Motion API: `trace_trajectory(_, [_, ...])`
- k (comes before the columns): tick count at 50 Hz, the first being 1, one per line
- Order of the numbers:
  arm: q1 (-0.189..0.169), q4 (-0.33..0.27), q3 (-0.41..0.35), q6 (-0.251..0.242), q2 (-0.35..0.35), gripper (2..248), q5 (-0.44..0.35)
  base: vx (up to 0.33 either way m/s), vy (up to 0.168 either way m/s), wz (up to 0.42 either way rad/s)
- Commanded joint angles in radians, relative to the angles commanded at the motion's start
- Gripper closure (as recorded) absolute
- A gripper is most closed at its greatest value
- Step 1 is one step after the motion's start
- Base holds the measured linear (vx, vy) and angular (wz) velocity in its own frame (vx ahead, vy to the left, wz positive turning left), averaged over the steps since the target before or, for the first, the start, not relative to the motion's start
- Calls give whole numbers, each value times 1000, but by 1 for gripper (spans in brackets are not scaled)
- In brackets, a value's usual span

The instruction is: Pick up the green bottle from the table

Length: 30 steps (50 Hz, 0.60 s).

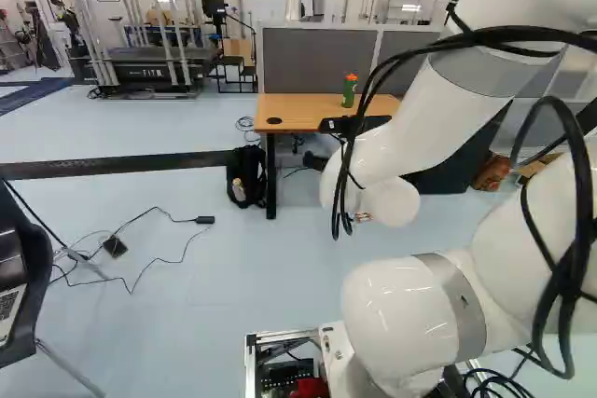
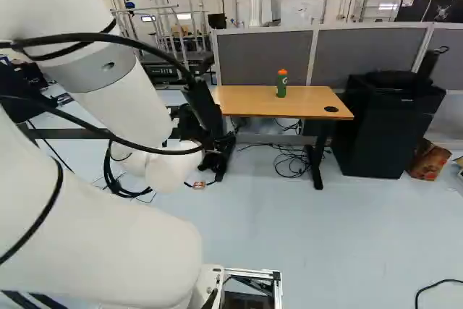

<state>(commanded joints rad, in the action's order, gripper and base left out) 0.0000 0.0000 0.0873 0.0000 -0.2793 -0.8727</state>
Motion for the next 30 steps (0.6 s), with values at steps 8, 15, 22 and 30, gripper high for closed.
trace_trajectory(8, [0,0,0,0,0,3,0,0,0,0])
trace_trajectory(15, [0,0,0,0,0,3,0,0,0,0])
trace_trajectory(22, [0,0,0,0,0,3,0,0,0,0])
trace_trajectory(30, [0,0,0,0,0,3,0,-1,-1,-5])
